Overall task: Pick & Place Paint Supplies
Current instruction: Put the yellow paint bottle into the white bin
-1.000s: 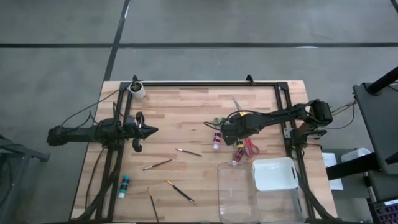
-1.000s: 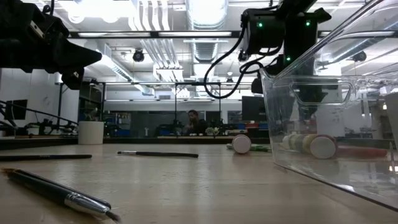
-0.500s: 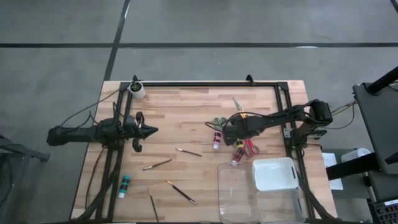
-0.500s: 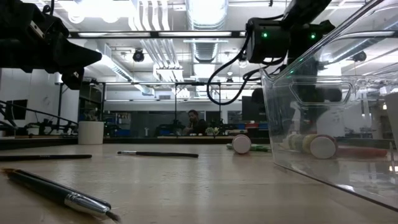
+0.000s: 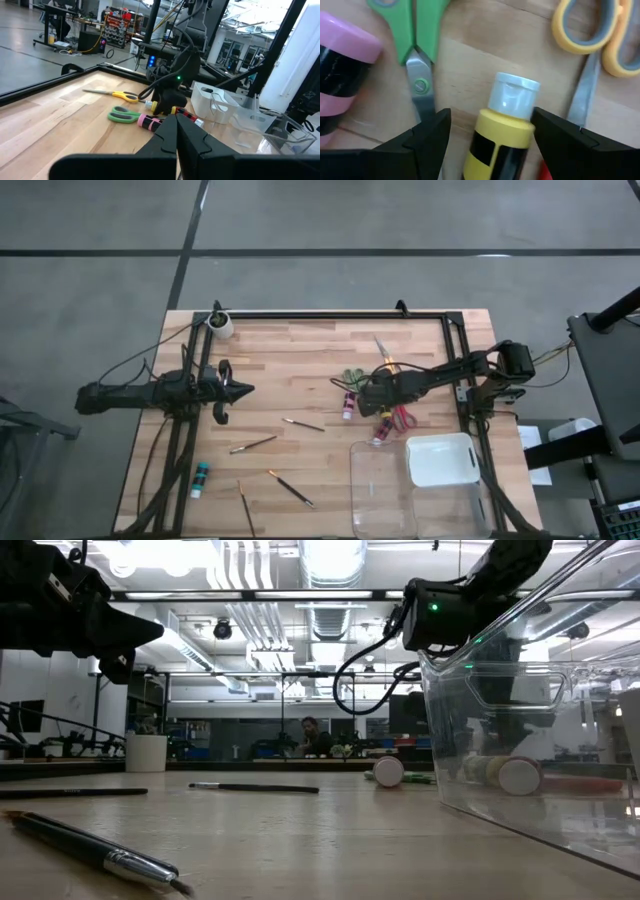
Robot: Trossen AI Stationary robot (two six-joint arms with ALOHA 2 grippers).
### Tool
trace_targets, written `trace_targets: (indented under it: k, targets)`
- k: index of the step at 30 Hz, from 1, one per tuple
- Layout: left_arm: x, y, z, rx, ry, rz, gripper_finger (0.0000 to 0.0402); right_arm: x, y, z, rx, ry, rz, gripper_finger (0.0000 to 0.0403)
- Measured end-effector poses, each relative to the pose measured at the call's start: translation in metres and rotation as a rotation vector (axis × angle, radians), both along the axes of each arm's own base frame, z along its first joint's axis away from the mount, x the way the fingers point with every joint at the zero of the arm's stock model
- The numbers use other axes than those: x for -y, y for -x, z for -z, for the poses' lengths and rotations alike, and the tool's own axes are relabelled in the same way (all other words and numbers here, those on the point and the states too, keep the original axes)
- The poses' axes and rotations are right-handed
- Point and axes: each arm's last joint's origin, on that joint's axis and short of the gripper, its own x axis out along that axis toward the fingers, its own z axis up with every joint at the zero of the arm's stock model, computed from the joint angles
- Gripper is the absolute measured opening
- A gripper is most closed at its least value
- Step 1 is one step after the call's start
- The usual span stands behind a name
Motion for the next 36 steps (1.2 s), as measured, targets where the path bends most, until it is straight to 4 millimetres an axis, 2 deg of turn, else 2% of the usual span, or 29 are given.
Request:
trace_targets:
  k: [7,16,20,29,36]
  targets:
    - [0.0,0.0,0.0,0.0,0.0,0.0,0.0,0.0,0.006,0.006,-0.008,-0.02,0.016,0.026]
    - [0.0,0.0,0.0,0.0,0.0,0.0,0.0,0.0,0.004,0.005,-0.003,-0.021,0.012,0.0171]
    - [0.0,0.0,0.0,0.0,0.0,0.0,0.0,0.0,0.004,0.005,-0.001,-0.021,0.012,0.0149]
    - [0.0,0.0,0.0,0.0,0.0,0.0,0.0,-0.001,0.003,0.0,0.01,-0.03,0.007,0.0167]
    - [0.0,0.0,0.0,0.0,0.0,0.0,0.0,-0.001,0.011,-0.034,0.041,-0.005,-0.008,0.0169]
